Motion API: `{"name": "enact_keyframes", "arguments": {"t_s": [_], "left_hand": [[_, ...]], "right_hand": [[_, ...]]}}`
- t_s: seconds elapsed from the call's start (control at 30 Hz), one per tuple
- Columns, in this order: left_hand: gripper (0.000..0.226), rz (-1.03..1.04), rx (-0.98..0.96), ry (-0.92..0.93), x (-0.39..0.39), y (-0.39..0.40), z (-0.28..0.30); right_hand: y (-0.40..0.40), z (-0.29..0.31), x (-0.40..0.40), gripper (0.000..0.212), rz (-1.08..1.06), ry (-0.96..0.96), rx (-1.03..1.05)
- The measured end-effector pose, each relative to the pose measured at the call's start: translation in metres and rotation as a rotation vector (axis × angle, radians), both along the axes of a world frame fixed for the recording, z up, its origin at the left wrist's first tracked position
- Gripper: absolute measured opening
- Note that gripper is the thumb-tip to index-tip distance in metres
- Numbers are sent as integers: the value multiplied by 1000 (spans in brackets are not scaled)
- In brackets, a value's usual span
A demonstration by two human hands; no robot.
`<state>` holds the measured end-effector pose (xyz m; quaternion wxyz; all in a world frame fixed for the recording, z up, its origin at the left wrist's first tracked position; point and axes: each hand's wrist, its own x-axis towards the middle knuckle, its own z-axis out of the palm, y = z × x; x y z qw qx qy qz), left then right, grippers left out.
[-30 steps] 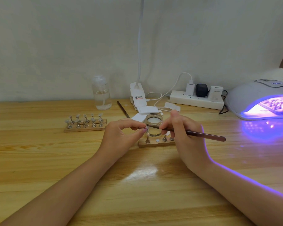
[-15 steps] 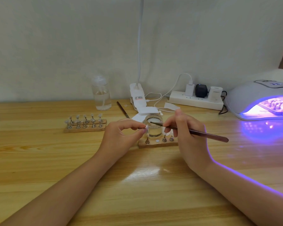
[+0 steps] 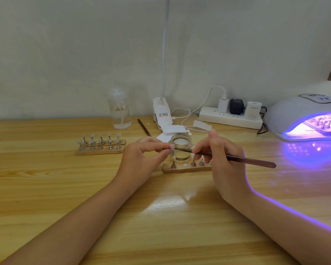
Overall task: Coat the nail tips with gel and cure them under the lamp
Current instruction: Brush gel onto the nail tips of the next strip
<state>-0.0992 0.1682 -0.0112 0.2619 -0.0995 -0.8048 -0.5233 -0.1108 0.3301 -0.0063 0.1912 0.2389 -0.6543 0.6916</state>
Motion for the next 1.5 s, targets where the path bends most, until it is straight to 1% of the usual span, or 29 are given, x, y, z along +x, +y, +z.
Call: {"name": "enact_keyframes", "arguments": {"t_s": [0.17,0.33,0.6,0.77,0.87,0.97,1.1,1.23,1.33,1.5], "left_hand": [[25,-5,-3,33,-2,0,-3],[25,-16,-42,50,-4,0,-5],[23,-25,-96,80,-3,0,-4],[30,-19,-90,89,-4,0,-5],[28,-19,-86,88,-4,-1,-6],[27,-19,-83,86,-5,-1,-6],[27,-25,-91,97,-5,-1,-6],[25,-44,-102,97,-4,-1,-7],[26,-45,-104,94,-5,-1,-7],[28,-44,-94,92,-5,-1,-7]], "right_hand": [[3,0,-4,40,-56,25,11],[1,0,-1,35,-30,61,130],[-4,1,-1,30,-34,75,178],[-4,0,1,37,4,42,114],[-3,-1,2,43,54,22,78],[-2,0,2,42,30,20,44],[-4,1,0,40,-22,41,63],[-7,3,0,41,-10,44,104],[-7,3,-1,40,0,46,92],[-4,0,-1,45,-9,2,59]]}}
